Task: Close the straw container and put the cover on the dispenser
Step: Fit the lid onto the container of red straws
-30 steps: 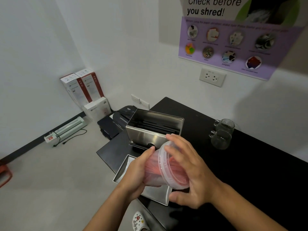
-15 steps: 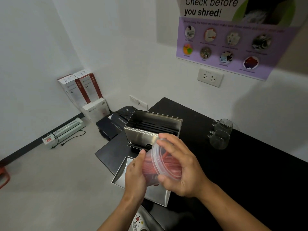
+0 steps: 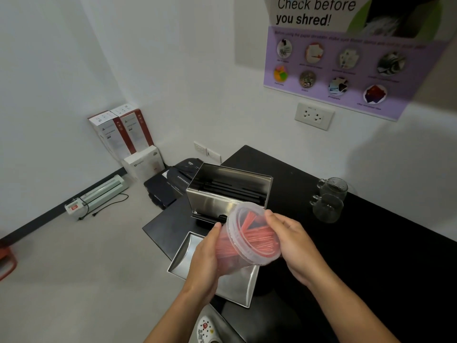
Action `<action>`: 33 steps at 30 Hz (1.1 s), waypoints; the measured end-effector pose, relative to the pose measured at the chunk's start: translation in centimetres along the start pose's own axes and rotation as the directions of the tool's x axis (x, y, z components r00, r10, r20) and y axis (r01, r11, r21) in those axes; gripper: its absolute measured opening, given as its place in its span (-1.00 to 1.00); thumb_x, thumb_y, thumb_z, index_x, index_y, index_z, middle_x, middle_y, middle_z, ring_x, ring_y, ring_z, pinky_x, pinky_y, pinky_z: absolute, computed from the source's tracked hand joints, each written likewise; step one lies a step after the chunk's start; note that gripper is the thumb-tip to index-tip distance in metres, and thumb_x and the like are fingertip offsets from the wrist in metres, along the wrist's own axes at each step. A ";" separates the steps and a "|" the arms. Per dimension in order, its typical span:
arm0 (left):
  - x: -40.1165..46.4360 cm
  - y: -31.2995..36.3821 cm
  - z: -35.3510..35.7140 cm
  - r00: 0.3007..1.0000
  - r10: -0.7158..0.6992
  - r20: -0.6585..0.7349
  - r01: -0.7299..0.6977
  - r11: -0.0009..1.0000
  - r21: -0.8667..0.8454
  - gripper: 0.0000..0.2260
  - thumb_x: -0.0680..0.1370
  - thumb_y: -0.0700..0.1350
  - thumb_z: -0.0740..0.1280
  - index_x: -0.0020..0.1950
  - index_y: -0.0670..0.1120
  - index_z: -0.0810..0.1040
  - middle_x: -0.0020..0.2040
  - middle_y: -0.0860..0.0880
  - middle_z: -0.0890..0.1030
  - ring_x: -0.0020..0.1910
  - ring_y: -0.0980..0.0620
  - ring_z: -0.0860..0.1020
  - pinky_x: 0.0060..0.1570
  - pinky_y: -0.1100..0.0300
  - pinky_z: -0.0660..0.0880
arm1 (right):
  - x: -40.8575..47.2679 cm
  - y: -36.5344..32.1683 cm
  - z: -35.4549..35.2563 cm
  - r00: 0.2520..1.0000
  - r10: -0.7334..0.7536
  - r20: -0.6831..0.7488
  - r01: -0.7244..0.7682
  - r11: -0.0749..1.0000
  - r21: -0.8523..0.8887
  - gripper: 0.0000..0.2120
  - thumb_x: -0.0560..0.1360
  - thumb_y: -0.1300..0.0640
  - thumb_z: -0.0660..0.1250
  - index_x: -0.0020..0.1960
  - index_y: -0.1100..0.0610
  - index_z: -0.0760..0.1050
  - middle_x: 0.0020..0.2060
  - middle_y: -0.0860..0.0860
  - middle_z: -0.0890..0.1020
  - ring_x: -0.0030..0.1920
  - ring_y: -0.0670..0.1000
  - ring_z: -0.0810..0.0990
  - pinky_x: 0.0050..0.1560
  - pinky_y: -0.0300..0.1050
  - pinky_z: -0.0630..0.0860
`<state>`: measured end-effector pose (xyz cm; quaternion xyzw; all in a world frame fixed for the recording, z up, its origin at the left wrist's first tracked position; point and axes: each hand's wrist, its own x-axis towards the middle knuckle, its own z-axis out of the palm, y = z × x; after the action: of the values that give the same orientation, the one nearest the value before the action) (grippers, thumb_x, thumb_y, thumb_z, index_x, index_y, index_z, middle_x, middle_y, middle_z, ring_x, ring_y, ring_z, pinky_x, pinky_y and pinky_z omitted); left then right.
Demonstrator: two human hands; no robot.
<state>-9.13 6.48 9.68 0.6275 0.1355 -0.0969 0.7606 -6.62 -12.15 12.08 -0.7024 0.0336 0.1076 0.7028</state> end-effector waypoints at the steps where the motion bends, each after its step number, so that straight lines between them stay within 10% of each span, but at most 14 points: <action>1: 0.0 0.1 0.0 0.999 0.044 -0.009 -0.043 0.995 0.084 -0.55 0.71 0.24 0.14 0.17 0.07 0.76 0.10 -0.05 0.79 0.11 -0.05 0.76 0.03 0.03 0.71 | 0.0 0.1 0.0 1.000 0.012 -0.020 -0.011 1.000 0.019 -0.61 0.62 -0.20 0.26 0.01 0.03 0.76 -0.08 0.18 0.77 -0.09 0.14 0.77 -0.10 -0.15 0.60; 4: 0.0 0.5 -0.2 0.968 0.190 -0.166 -0.140 0.952 0.273 -0.75 0.70 0.10 0.27 0.13 0.11 0.74 0.03 0.11 0.76 0.08 0.12 0.71 0.01 0.24 0.63 | 0.4 0.3 -0.1 0.998 0.011 -0.057 -0.010 1.000 0.007 -0.60 0.67 -0.19 0.23 -0.03 0.02 0.74 -0.13 0.26 0.74 -0.20 0.27 0.70 -0.13 0.01 0.55; 6: -0.3 1.2 -0.3 0.914 0.312 -0.260 -0.231 0.925 0.301 -0.82 0.70 -0.02 0.32 0.08 0.13 0.72 -0.07 0.21 0.75 -0.01 0.28 0.68 -0.03 0.36 0.56 | 0.5 0.1 0.0 0.997 -0.010 -0.073 0.009 1.000 -0.014 -0.61 0.67 -0.18 0.23 -0.06 0.00 0.73 -0.31 0.08 0.72 -0.35 0.01 0.67 -0.29 -0.18 0.52; 10: -1.2 2.7 0.6 0.877 0.458 -0.147 -0.403 0.866 0.295 -0.72 0.75 -0.12 0.23 0.06 0.08 0.74 -0.32 0.29 0.64 -0.29 0.34 0.60 -0.21 0.51 0.51 | 1.0 0.0 0.6 0.994 -0.043 -0.103 0.039 0.998 -0.045 -0.63 0.68 -0.14 0.24 -0.09 0.01 0.71 -0.39 -0.05 0.67 -0.40 -0.13 0.62 -0.43 -0.28 0.45; 18: -1.7 2.3 1.2 0.909 0.408 -0.089 -0.360 0.873 0.330 -0.69 0.69 0.02 0.18 0.16 0.26 0.71 -0.09 0.14 0.76 -0.19 0.24 0.68 -0.25 0.38 0.53 | 1.6 -1.3 1.7 0.993 0.012 -0.121 -0.036 0.980 -0.195 -0.23 0.60 -0.45 -0.24 -0.11 -0.22 0.72 -0.25 -0.08 0.78 -0.22 -0.17 0.75 -0.31 -0.32 0.56; 23: -1.8 1.5 1.7 0.895 0.386 -0.225 -0.310 0.899 0.308 -0.70 0.75 -0.05 0.20 0.07 0.21 0.71 -0.17 0.10 0.75 -0.28 0.21 0.66 -0.36 0.35 0.51 | 2.3 -0.3 2.2 0.987 -0.020 -0.160 -0.024 0.962 -0.271 -0.44 0.63 -0.34 0.13 -0.06 0.09 0.66 -0.14 0.10 0.75 -0.12 0.07 0.76 -0.02 0.16 0.67; 33: -1.2 2.7 1.2 0.911 0.321 -0.258 -0.266 0.937 0.224 -0.61 0.73 -0.09 0.25 -0.23 0.02 0.74 -0.42 0.06 0.65 -0.48 0.22 0.56 -0.47 0.40 0.45 | 1.8 0.7 2.6 0.981 -0.090 -0.173 0.055 0.979 -0.198 -0.63 0.65 -0.15 0.28 -0.06 0.13 0.63 -0.20 0.06 0.74 -0.21 0.02 0.76 -0.21 -0.10 0.68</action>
<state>-9.30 5.84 12.81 0.7156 0.1401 0.1002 0.6769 -5.30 -9.34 11.04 -0.7747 0.0610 0.0202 0.6291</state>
